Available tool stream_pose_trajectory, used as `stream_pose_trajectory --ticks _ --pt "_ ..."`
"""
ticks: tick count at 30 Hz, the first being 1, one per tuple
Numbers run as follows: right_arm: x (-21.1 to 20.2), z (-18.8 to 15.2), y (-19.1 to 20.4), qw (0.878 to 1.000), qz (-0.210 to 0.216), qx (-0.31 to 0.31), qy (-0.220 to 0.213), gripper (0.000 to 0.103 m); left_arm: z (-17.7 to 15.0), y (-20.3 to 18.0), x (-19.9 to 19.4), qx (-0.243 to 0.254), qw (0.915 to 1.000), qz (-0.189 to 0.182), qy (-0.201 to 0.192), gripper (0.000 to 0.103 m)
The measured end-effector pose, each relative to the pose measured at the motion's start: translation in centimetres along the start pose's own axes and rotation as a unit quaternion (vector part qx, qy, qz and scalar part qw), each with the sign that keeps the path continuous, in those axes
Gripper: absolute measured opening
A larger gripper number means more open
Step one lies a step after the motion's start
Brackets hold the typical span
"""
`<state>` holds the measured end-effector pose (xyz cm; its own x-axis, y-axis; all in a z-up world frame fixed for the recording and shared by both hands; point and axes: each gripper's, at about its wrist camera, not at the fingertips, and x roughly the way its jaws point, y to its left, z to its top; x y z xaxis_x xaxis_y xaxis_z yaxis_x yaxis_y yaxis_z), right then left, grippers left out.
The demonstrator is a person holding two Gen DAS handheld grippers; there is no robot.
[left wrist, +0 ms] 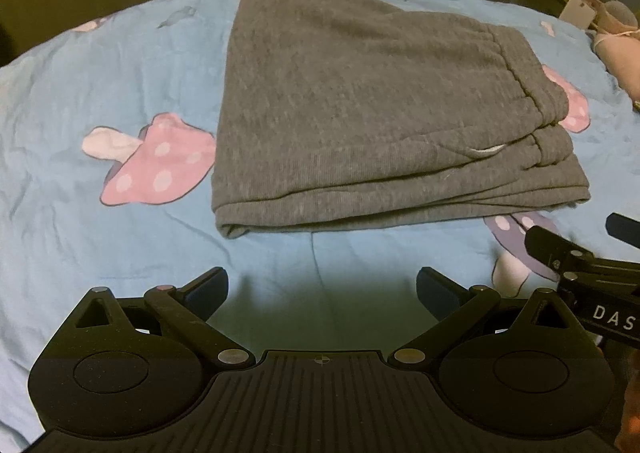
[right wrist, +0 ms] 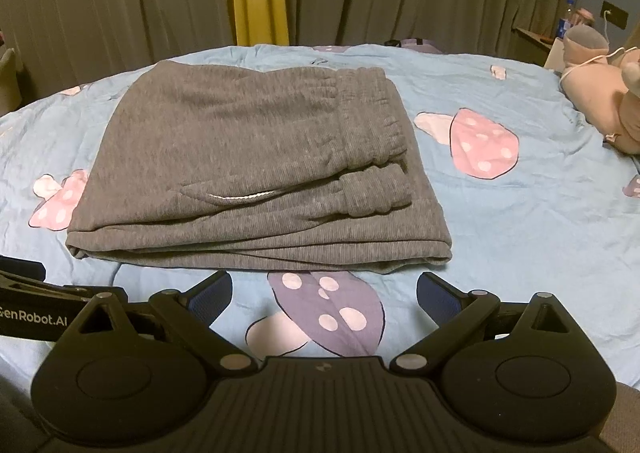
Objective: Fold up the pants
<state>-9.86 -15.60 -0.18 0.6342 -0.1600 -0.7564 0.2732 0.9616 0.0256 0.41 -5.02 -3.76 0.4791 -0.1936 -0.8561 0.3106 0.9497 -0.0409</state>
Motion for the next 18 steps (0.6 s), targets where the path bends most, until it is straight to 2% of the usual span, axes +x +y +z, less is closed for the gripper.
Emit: stream_pose_trajectory --ticks 18 --pt "0.02 -0.07 -0.26 1.0 0.002 0.007 0.003 0.099 -0.14 -0.1 -0.11 0.003 1.0 0.003 -0.001 0.103"
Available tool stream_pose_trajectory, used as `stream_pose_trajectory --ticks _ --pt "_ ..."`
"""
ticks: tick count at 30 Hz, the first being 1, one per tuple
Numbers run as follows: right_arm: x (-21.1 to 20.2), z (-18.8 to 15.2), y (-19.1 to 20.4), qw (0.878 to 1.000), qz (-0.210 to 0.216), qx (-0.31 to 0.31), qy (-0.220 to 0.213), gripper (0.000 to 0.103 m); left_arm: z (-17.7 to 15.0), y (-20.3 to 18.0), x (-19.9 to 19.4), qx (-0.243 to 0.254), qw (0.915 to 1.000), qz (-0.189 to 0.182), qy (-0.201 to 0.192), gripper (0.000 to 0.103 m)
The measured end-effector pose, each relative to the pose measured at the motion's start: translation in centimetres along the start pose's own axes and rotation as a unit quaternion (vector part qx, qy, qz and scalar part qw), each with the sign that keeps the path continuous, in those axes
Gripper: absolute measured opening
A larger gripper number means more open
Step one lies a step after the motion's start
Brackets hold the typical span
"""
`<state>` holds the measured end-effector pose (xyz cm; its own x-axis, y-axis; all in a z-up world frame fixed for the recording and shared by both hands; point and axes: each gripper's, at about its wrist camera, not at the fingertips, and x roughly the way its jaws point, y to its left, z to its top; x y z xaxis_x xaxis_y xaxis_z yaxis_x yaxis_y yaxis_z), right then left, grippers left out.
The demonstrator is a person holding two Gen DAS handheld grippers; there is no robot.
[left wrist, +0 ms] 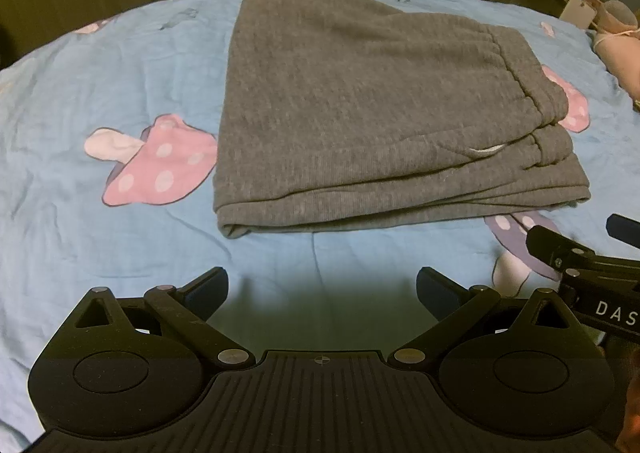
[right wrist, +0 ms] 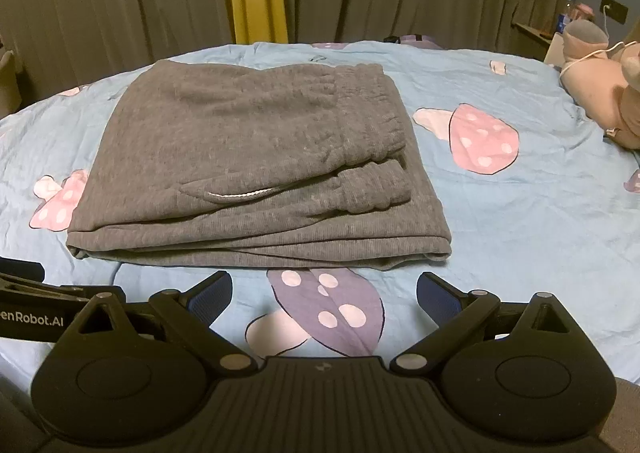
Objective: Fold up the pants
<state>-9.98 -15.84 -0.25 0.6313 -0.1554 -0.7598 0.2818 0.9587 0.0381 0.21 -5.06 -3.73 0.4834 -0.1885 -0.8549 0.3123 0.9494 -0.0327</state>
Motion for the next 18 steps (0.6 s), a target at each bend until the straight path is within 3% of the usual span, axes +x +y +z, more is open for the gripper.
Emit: stream_pose_trajectory --ticks 18 --pt "-0.11 0.06 -0.18 1.0 0.0 0.004 -0.001 0.099 -0.01 -0.1 0.02 0.0 1.0 -0.001 0.001 0.103"
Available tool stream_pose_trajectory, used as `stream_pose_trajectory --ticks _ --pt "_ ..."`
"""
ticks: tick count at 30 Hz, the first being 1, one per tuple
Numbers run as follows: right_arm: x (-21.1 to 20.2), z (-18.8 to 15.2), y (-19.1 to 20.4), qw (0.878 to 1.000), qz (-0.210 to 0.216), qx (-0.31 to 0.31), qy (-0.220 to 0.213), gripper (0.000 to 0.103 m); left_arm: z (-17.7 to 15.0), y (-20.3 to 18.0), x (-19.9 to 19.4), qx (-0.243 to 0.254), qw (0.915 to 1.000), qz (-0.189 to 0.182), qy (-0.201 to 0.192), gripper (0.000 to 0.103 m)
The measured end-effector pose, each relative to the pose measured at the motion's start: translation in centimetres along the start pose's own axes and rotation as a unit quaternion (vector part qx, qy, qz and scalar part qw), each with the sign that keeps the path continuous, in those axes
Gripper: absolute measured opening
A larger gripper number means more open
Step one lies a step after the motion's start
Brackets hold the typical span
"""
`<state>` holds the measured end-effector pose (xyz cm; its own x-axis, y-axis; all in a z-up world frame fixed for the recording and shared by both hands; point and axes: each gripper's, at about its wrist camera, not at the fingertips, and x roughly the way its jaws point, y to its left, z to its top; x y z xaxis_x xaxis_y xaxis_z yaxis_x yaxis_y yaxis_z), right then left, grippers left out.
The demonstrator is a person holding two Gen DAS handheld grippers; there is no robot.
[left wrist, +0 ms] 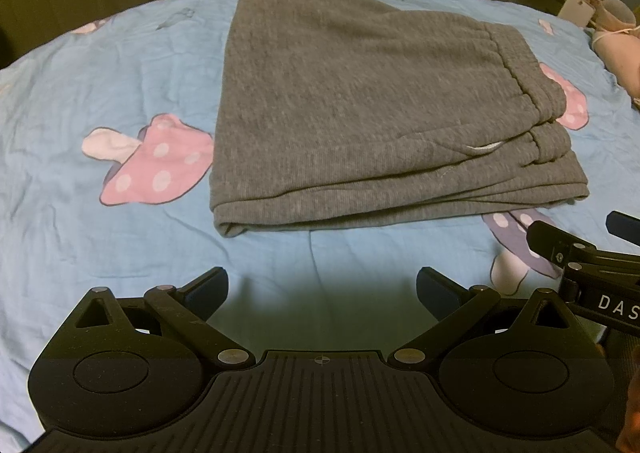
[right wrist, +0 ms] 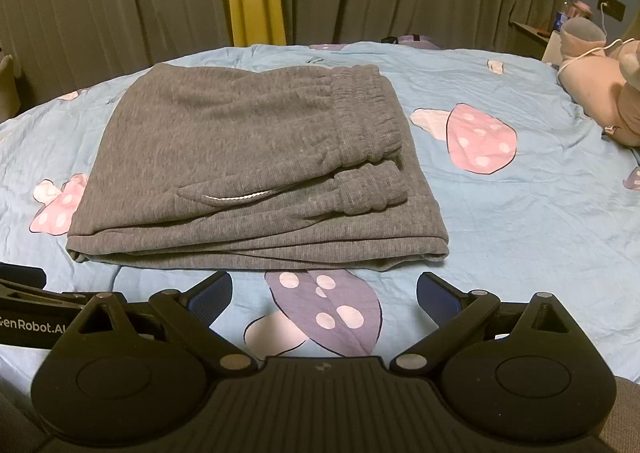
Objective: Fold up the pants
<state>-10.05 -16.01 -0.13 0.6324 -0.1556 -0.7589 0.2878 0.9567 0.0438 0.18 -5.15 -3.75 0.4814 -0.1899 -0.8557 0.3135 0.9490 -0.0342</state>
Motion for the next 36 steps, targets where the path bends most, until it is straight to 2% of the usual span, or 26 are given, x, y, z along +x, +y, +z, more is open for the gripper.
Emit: stream_pose_trajectory --ticks 36 --pt "-0.14 0.1 0.06 1.0 0.0 0.003 -0.003 0.099 0.0 0.13 -0.01 -0.002 1.0 -0.008 0.002 0.103"
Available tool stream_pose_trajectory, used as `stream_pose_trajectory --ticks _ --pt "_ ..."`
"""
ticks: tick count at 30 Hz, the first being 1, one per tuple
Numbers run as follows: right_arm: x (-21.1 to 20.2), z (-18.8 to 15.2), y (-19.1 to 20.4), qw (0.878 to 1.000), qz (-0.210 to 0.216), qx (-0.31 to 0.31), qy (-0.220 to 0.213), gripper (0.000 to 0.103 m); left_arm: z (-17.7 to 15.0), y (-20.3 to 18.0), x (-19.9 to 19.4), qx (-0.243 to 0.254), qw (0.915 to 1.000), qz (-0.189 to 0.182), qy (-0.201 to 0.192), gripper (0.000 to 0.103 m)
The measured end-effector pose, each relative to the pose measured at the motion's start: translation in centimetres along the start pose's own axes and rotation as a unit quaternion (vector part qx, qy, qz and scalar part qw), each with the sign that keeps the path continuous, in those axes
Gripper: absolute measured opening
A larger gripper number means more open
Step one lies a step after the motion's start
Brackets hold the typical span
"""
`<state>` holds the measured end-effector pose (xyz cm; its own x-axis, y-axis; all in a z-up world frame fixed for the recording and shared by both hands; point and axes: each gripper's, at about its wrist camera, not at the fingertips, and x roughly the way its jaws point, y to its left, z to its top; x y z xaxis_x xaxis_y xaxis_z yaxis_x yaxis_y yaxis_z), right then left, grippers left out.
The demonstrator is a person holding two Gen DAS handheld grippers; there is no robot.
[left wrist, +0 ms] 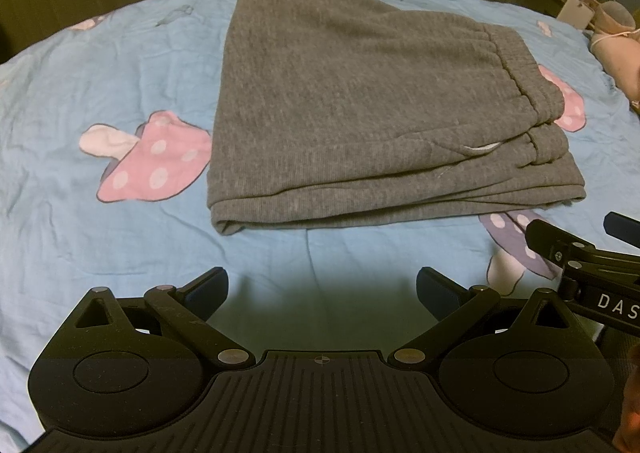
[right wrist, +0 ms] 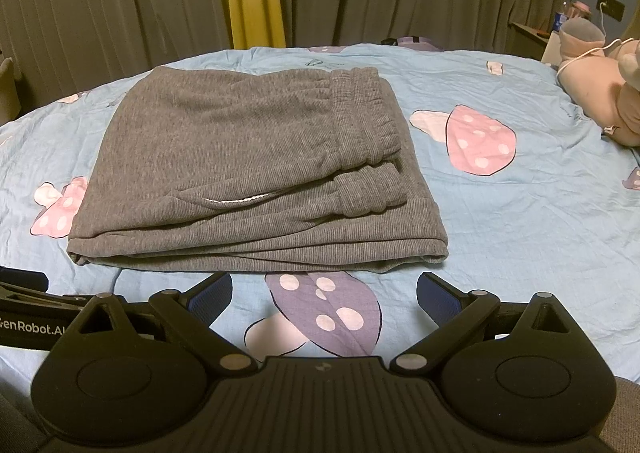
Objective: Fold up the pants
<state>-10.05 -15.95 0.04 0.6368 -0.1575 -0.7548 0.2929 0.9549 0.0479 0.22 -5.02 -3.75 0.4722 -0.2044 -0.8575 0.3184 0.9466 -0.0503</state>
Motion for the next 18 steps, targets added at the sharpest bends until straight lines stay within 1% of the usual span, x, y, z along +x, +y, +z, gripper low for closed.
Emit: stream_pose_trajectory --ticks 18 --pt "-0.03 -0.01 0.0 1.0 0.0 0.002 0.0 0.099 -0.02 0.0 0.06 0.001 1.0 0.001 0.001 0.103"
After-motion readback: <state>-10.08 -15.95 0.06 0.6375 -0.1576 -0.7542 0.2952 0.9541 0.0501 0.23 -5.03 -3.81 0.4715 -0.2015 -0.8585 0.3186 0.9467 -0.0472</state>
